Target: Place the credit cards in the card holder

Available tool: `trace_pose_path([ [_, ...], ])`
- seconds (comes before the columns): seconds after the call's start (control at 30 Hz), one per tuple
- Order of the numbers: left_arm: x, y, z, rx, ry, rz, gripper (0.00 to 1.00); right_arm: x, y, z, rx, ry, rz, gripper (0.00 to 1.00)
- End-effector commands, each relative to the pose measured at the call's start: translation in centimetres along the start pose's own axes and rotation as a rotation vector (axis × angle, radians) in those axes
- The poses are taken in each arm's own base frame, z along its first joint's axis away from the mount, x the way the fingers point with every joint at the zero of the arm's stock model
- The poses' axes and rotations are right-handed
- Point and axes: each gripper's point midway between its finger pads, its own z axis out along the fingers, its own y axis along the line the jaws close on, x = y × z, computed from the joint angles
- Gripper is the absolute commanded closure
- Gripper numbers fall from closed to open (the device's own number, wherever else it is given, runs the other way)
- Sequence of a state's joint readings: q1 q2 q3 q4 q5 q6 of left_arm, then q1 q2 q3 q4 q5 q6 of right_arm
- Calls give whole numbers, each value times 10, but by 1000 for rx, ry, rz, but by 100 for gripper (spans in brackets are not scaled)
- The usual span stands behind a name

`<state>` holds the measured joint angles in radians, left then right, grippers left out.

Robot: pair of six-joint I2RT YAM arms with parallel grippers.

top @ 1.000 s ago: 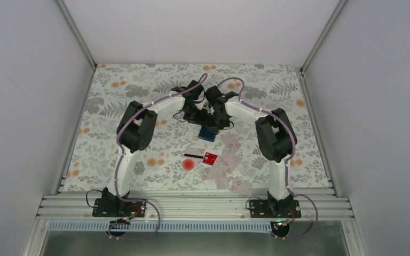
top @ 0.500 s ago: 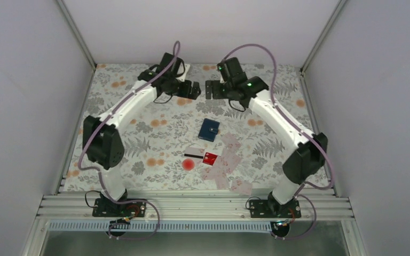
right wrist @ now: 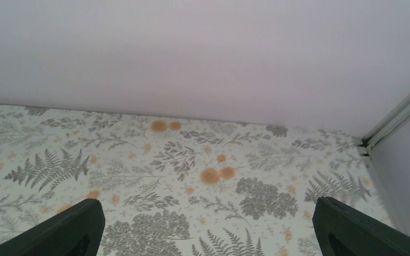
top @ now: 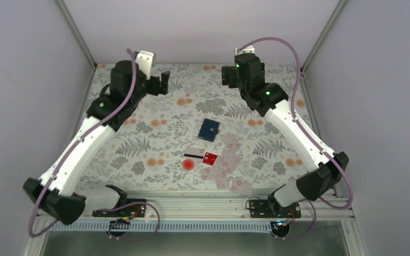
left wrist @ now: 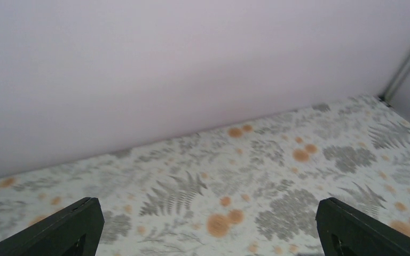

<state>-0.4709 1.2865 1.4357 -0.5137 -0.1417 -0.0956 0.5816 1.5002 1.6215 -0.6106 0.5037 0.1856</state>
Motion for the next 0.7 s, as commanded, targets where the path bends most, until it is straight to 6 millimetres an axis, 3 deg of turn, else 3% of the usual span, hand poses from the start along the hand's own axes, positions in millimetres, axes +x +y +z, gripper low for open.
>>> trace_pose_path([
  [0.0,-13,30,-32,-145,-168,96,0,-34,-25,-28,51,-168,11,1],
  [0.1,4,43,-35,-210,-173,137,0,-35,-32,-39,29,-243,6,1],
  [0.2,28,60,-29,-290,-153,148,0,-21,-36,-34,0,-235,-47,1],
  [0.37,76,72,-29,-288,-220,209,0,31,-56,-11,-21,-155,-81,1],
  [0.57,141,99,-16,-300,-210,164,0,87,-107,5,64,-136,-20,1],
  [0.67,166,113,-12,-311,-222,124,0,116,-121,15,62,-118,2,1],
])
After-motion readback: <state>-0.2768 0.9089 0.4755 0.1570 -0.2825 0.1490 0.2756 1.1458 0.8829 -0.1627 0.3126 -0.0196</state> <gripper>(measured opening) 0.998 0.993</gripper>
